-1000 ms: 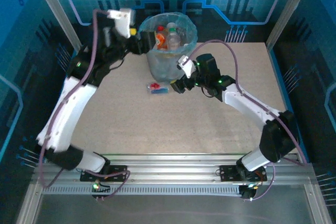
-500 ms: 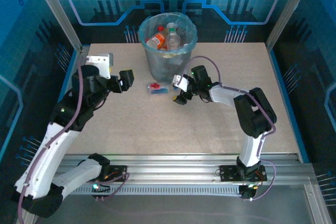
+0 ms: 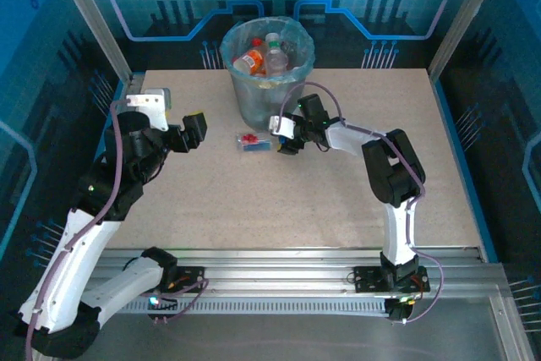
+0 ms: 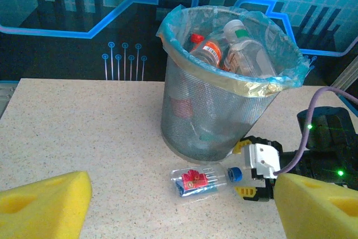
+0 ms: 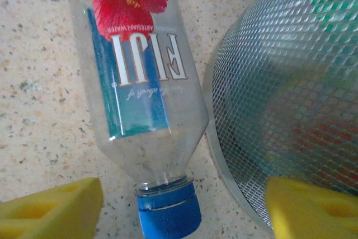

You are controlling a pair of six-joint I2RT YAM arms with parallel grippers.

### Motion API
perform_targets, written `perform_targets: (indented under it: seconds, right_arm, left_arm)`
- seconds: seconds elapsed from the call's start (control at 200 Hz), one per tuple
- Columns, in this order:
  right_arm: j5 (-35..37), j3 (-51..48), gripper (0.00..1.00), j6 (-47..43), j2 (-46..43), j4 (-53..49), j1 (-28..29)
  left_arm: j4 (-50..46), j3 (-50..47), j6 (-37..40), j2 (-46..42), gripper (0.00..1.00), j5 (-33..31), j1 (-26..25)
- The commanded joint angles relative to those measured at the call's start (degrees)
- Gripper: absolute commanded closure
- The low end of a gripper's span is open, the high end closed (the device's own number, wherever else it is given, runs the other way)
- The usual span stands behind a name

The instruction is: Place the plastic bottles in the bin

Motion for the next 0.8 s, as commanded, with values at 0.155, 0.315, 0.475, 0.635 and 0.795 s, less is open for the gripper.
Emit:
perform_targets:
  seconds: [0.155,0.315,0.475,0.635,0.795]
  right_arm:
    - [-0.31,2.05,0.32,-3.35,3.35,-6.21,-0.04]
    - [0.45,2.47,0.47,-3.85,3.43,-8.03,0.22]
    - [0.9,1.19,0.64,-3.68,0.94,-7.85,0.66]
    - [0.82,0.58,0.77,-3.19,-2.52,-10.18,1.33]
    - [1.26,-3.63,0.79,-1.89,-7.27,-8.89,2.29]
  left_arm:
    - [-0.47,-0.63,0.76,-0.7,0.14,-1.37,0.47]
    - [-0.74,-0.4,0.73,-0.76,0.14,-1.37,0.49]
    - [-0.57,-0.08,0.68,-0.76,0.14,-1.44,0.49]
    - [0.11,0.24,0.46,-0.79,0.14,-1.33,0.5]
    - [1.61,-0.25,-0.29,-0.55,0.14,-1.08,0.5]
